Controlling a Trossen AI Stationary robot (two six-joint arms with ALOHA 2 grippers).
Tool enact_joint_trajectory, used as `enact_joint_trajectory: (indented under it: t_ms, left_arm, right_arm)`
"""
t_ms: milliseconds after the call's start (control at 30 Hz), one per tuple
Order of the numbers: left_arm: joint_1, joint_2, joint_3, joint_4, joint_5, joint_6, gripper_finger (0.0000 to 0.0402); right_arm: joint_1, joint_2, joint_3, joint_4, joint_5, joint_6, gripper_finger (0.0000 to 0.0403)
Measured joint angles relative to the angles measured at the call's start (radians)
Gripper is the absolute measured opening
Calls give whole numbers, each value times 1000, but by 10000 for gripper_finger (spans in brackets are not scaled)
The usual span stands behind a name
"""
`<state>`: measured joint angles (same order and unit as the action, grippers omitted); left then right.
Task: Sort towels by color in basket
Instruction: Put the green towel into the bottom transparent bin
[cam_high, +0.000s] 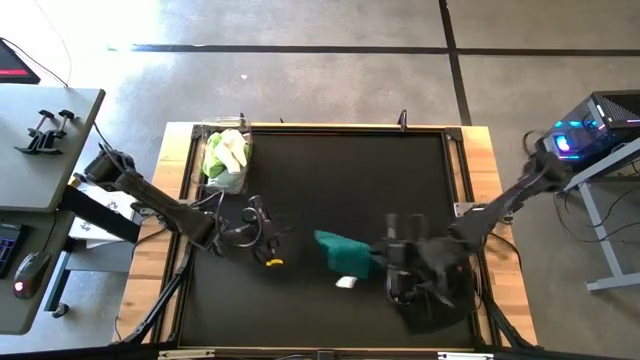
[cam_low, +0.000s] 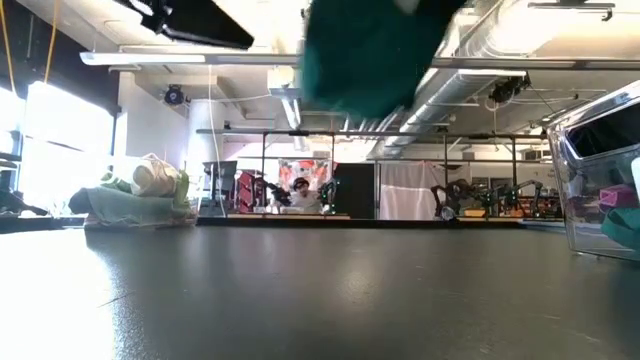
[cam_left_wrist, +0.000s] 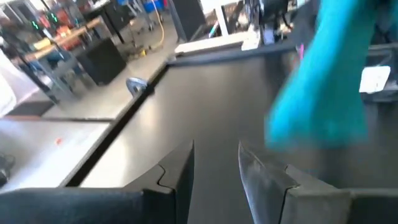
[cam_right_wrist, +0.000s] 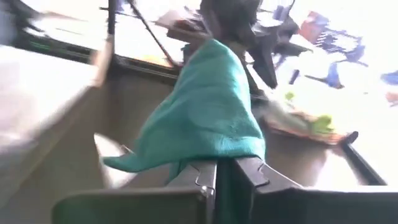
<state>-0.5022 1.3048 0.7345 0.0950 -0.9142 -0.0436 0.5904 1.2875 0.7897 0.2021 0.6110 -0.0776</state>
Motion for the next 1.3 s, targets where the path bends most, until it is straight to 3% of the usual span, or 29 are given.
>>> enact_joint_trajectory:
  t_ms: [133,267,367,500,633,800,1033,1300]
  left_arm:
    - [-5,25,0,-78,-1,-79,115]
    - [-4,53,0,-89,-2,-86,115]
    - [4,73,0,-90,-9,-86,115]
    - [18,98,0,-85,-12,-86,115]
    - [26,112,0,-83,-12,-87,115]
    - [31,112,0,-82,-12,-94,115]
    - [33,112,0,-80,-12,-91,115]
    - [35,113,0,-67,-12,-86,115]
  right_arm:
    - [158,-150,141,-526,38,331,6]
    - [282,-179,328,-1018,70,793,6]
    - [337,-146,427,-1269,7,1062,6]
    - [364,-98,473,-1464,-154,1339,6]
    - [364,-69,408,-1474,-383,1510,6]
    - [350,-55,245,-1370,-553,1600,7]
    - [296,-55,43,-1170,-665,1599,11]
    - [240,-59,-102,-1065,-710,1596,12]
